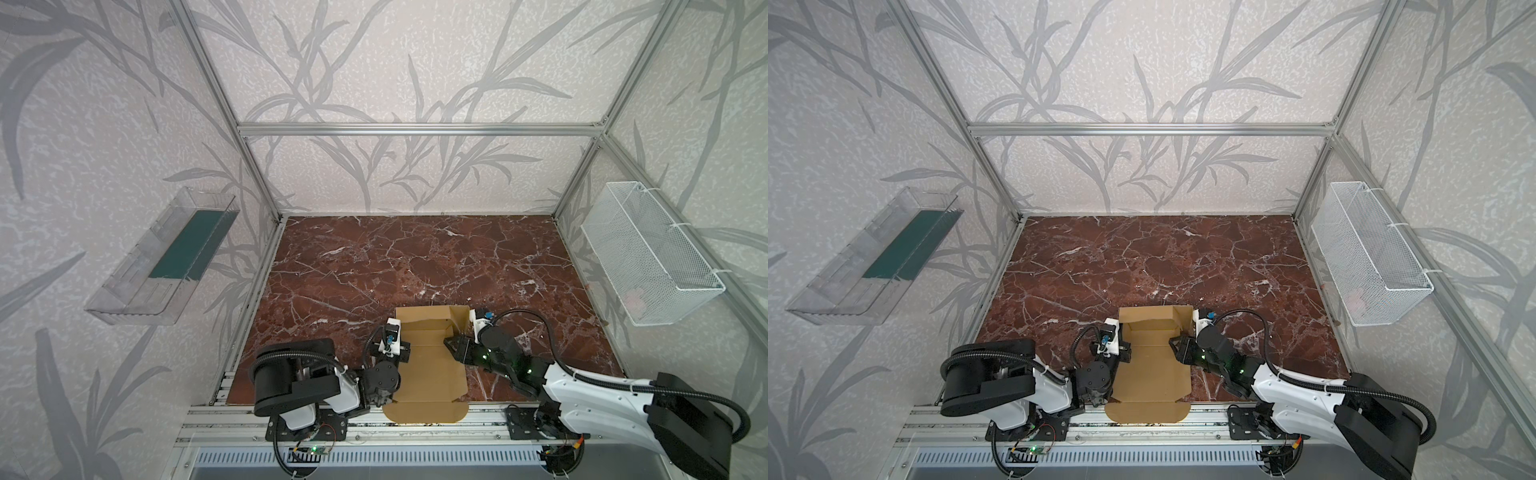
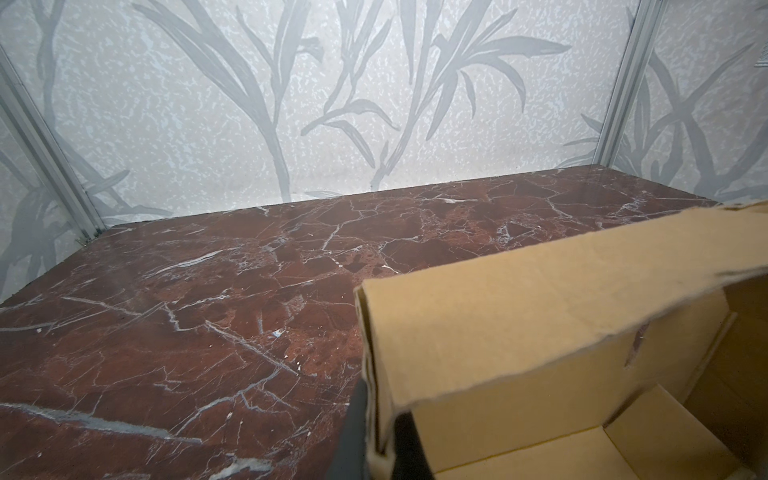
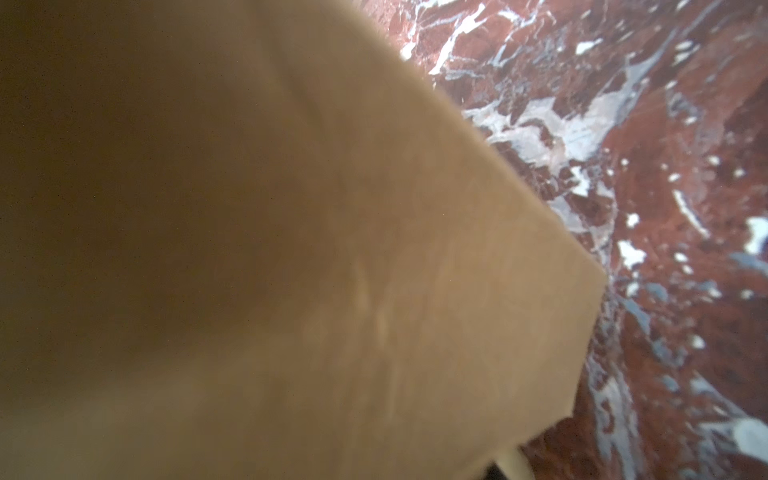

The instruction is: Fold the paper box

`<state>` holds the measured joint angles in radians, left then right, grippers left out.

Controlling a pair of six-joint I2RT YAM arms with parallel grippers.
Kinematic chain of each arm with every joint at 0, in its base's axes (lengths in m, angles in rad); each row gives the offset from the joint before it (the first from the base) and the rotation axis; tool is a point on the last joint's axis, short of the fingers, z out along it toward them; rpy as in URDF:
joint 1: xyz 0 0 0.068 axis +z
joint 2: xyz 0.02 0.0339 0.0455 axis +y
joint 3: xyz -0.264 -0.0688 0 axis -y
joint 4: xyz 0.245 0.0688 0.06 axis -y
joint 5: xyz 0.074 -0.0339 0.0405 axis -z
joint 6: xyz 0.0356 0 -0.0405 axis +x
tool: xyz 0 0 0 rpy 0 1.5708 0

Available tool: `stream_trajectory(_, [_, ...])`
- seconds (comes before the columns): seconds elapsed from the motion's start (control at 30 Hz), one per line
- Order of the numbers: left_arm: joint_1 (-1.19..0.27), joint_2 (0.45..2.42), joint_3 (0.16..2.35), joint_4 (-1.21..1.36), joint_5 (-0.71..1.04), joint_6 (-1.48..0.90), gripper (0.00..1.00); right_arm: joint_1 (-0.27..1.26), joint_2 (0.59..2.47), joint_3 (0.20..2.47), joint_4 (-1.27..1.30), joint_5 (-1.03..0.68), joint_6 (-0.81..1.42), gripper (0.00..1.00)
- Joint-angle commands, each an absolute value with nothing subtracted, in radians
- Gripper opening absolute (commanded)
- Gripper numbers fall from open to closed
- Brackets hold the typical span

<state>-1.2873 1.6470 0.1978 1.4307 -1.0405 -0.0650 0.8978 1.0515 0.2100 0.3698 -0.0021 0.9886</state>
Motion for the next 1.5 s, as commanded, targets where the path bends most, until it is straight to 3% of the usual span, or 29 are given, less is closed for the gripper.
stream_trajectory(0.0, [-1.292, 1.668, 0.204, 1.414, -1.044, -0.085, 0.00, 0.927, 1.071, 0.221, 0.452, 0.013, 0.961, 0.41])
stream_trajectory(0.27, [-1.292, 1.683, 0.202, 1.414, -1.056, -0.109, 0.00, 0.973, 1.057, 0.238, 0.447, 0.025, 0.940, 0.40])
stream_trajectory(0.53, [-1.289, 1.670, 0.170, 1.414, -1.078, -0.091, 0.00, 0.972, 0.448, 0.257, -0.135, 0.189, 0.861, 0.42])
stream_trajectory(0.67, [-1.289, 1.664, 0.169, 1.413, -1.063, -0.086, 0.00, 0.973, 0.352, 0.364, -0.373, 0.242, 0.817, 0.43])
stream_trajectory(0.9, [-1.289, 1.629, 0.151, 1.414, -1.009, -0.063, 0.00, 0.905, 0.479, 0.580, -0.606, 0.381, 0.758, 0.44])
stream_trajectory(1.2, [-1.290, 1.612, 0.134, 1.414, -1.000, -0.065, 0.00, 0.629, 0.699, 0.548, -0.399, 0.057, 0.751, 0.46])
stream_trajectory(1.47, [-1.292, 1.615, 0.143, 1.413, -0.992, -0.066, 0.00, 0.612, 0.838, 0.454, -0.200, -0.037, 0.757, 0.48])
